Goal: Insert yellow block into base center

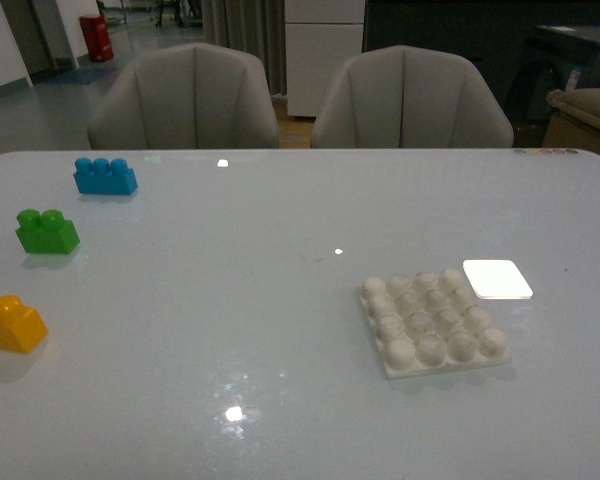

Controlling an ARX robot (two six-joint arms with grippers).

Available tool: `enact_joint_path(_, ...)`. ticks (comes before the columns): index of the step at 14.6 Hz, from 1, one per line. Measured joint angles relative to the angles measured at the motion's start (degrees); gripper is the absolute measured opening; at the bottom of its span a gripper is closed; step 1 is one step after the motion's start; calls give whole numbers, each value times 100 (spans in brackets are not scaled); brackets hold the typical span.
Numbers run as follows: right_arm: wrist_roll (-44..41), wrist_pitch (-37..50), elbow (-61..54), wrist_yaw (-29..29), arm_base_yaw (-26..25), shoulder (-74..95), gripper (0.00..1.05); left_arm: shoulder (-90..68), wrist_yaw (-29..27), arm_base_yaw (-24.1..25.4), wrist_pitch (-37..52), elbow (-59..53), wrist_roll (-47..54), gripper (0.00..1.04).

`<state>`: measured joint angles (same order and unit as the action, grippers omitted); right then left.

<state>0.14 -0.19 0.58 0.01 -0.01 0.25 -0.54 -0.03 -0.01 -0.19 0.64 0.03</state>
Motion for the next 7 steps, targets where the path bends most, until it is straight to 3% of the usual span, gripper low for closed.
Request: enact_joint_path(7, 0, 0, 0, 0, 0, 0, 98, 0, 0, 0, 0, 0, 0, 98)
